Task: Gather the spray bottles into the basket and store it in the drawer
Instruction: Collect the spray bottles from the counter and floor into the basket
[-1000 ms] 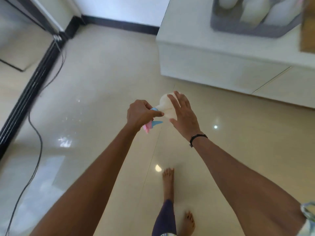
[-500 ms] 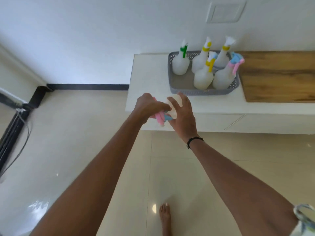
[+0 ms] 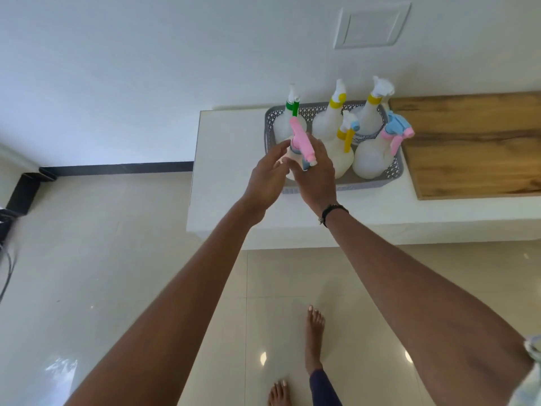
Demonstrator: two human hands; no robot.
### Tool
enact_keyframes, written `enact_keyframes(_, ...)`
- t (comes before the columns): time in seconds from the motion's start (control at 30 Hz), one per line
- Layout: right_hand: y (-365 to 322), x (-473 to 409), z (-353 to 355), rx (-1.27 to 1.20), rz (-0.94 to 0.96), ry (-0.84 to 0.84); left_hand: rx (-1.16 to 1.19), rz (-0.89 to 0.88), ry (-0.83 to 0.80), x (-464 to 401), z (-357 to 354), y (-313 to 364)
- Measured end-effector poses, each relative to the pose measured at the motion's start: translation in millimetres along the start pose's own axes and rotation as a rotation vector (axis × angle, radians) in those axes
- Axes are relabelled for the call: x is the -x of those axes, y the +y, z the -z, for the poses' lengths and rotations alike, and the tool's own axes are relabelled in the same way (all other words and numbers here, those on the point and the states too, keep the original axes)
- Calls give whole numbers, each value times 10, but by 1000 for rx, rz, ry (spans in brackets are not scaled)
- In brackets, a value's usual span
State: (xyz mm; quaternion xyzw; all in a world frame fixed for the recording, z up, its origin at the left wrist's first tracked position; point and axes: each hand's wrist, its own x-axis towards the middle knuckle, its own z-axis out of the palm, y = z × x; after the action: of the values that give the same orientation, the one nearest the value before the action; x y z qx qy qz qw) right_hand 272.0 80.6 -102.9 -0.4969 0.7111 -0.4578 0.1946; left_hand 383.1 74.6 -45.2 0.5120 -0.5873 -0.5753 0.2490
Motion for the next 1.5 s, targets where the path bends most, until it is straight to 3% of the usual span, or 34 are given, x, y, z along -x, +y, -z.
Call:
enact_keyframes(0.33,464,-497,-211,125,-262,-79,-95,16,22,-929,-323,-381)
enact_keyframes(0.37,372,-513,-168,139,-282,-114,-76,42,-16,-1071,-375,-580)
enact_keyframes(0.43,68,-554,-136,127,-291,-236,-14,103,-55,-1748,-605,-1912)
enact_keyframes(0.53,-67,-580,-58,110,-264,-190,-95,54,56,-1925,-588,-2511)
enact_keyframes(0.57,34,-572,-87,144,-206,-155,-118,93,-11,-1741,-585,-2234)
enact_keyframes(0.67,435,-489,-223,149,-212,-90,-174,108,26,-1174,-439,-697)
enact_keyframes(0.93,644,-410,-7,178,-124,-146,-213,25,173,-1023,-394,-680)
enact_keyframes(1.03,797,-186,422,180,-51,45,-230,-27,409,-881,-407,-720)
enact_keyframes(1.1,971,-89,778,199,-61,210,-223,55,540,-817,-418,-768)
enact_keyframes(1.23,1401,-270,1296,214,-306,442,-125,240,550,-844,-430,-866)
enact_keyframes(1.5,1948,-1235,1506,141,-517,33,1,313,505,-1216,-336,-740)
